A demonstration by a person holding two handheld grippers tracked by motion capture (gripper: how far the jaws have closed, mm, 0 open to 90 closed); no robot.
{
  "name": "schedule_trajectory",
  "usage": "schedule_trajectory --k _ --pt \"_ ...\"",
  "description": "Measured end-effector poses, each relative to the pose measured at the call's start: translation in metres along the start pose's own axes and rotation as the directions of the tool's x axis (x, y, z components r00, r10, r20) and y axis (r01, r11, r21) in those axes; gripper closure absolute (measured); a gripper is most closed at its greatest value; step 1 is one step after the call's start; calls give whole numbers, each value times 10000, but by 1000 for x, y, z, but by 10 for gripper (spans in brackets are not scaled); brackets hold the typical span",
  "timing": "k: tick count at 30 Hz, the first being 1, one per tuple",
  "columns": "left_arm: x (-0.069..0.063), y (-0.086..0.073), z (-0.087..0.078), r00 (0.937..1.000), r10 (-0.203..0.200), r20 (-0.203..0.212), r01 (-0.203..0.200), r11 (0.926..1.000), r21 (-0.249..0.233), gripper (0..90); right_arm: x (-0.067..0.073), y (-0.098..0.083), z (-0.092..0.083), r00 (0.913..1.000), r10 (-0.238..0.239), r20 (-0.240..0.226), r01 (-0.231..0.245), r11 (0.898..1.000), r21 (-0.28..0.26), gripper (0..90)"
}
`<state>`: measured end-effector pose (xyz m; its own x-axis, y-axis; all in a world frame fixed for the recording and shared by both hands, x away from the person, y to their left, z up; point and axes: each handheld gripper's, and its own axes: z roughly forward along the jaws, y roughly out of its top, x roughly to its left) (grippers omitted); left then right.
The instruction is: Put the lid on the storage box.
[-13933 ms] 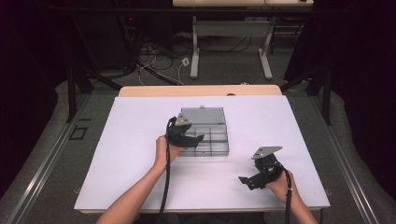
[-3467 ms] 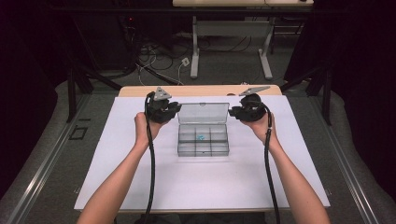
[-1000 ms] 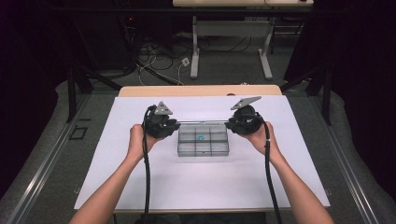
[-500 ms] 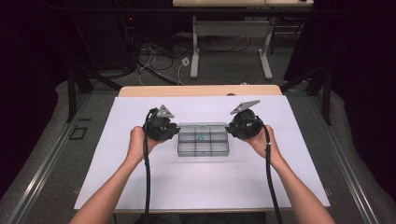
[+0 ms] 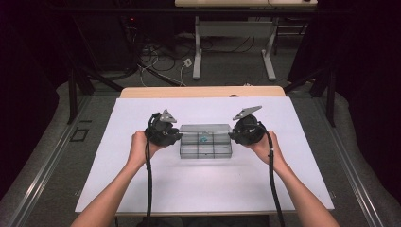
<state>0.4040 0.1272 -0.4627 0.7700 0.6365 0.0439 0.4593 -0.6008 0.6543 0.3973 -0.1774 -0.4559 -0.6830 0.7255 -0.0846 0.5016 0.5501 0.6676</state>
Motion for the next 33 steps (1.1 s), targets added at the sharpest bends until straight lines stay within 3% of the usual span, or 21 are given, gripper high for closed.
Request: schedule_trajectory --k 27,31,33 --pt "-14 -17 13 9998 177 69 -180 9986 490 693 12 -21 11 10000 5 -35 -4 9994 333 704" --pt "-13 -19 13 9998 190 68 -194 9981 584 690 12 -22 10 9999 3 -124 5 9976 697 704" --pt "-14 -20 13 9999 107 30 -108 9985 530 689 12 -23 13 9999 -30 -138 35 9991 425 704"
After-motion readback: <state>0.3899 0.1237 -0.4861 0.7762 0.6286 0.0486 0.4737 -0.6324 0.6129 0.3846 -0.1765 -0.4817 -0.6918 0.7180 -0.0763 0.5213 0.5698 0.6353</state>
